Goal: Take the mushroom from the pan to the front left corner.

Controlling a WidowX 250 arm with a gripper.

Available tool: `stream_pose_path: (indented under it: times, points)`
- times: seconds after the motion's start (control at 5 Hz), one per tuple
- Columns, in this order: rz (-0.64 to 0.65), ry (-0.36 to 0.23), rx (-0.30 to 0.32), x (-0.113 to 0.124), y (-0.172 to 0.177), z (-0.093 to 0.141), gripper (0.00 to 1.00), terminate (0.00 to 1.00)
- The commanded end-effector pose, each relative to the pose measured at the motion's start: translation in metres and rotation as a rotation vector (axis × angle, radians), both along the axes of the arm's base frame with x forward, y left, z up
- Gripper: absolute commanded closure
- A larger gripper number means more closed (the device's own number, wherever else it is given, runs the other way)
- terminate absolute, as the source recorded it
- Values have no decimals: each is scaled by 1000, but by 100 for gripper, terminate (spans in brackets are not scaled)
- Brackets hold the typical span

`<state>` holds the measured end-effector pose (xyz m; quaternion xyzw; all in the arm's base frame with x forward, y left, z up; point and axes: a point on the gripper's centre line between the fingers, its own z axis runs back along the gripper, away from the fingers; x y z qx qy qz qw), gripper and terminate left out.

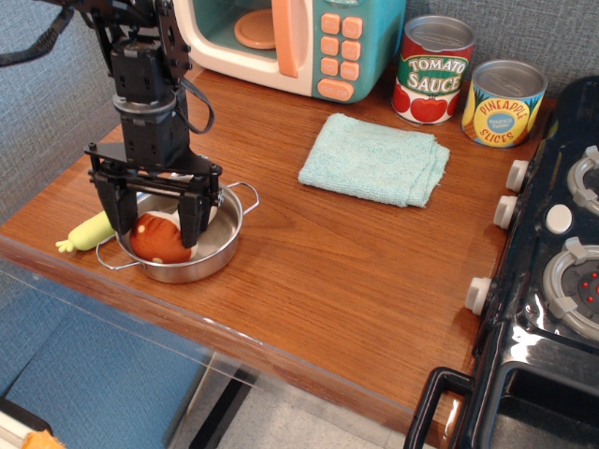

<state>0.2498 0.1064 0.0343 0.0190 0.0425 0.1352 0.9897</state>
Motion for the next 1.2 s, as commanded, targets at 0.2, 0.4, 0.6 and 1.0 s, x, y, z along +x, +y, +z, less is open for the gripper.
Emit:
stream_pose_path:
  times: [0.2, 0.4, 0.6, 1.0]
  points:
    - [36, -89, 22, 10, 7, 26, 100, 0]
    - [72, -182, 31, 20, 19, 59, 100, 0]
    - [143, -233, 38, 17, 52, 89, 100, 0]
    - [256, -137, 82, -9, 102, 78, 100, 0]
